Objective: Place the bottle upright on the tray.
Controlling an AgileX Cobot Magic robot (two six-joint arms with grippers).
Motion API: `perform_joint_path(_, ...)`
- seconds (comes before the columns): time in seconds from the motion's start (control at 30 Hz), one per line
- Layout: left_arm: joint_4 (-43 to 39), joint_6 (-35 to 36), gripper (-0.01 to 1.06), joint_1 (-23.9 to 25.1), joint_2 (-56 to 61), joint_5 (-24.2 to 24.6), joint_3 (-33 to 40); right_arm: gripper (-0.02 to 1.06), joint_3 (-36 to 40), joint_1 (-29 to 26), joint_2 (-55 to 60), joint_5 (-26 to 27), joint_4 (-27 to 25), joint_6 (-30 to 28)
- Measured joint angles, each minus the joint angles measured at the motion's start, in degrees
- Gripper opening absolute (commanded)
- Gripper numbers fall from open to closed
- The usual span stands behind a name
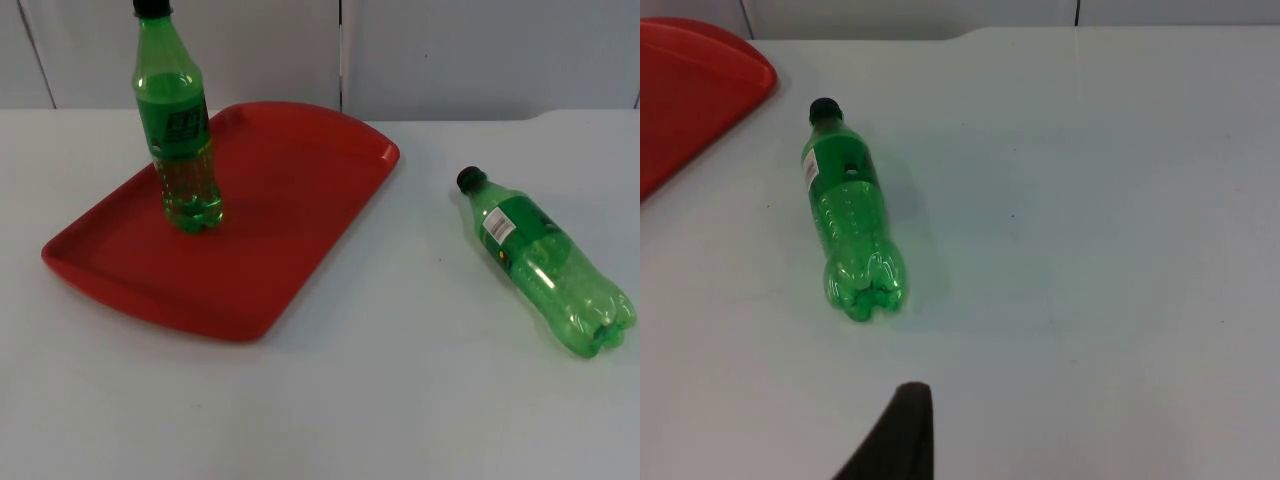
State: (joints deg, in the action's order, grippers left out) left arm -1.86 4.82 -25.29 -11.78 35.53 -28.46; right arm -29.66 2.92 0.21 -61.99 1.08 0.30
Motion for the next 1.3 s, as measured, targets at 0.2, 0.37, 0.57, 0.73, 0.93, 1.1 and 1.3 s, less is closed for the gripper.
perform_joint_path(0.2,0.65,-0.12,1.05,0.0,6.9,5.93,0.0,1.05,0.0,0.0,0.0,0.0,0.0,0.0)
perform_joint_path(0.37,0.76,-0.12,1.05,0.0,10.56,12.0,0.0,1.05,0.0,0.0,0.0,0.0,0.0,0.0)
perform_joint_path(0.57,0.76,-0.12,1.05,0.0,11.47,15.14,0.0,1.05,0.0,0.0,0.0,0.0,0.0,0.0)
perform_joint_path(0.73,0.4,-1.21,1.05,0.0,11.57,21.82,-1.79,1.05,0.0,0.0,0.0,0.0,0.0,0.0)
perform_joint_path(0.93,-0.58,-1.57,1.05,0.0,11.57,25.74,-1.62,1.05,0.0,0.0,0.0,0.0,0.0,0.0)
perform_joint_path(1.1,-0.45,-1.57,1.05,0.0,11.57,25.75,-0.57,1.05,0.0,0.0,0.0,0.0,0.0,0.0)
perform_joint_path(1.3,-0.45,-1.57,1.05,0.0,11.57,25.99,-0.24,1.05,0.0,0.0,0.0,0.0,0.0,0.0)
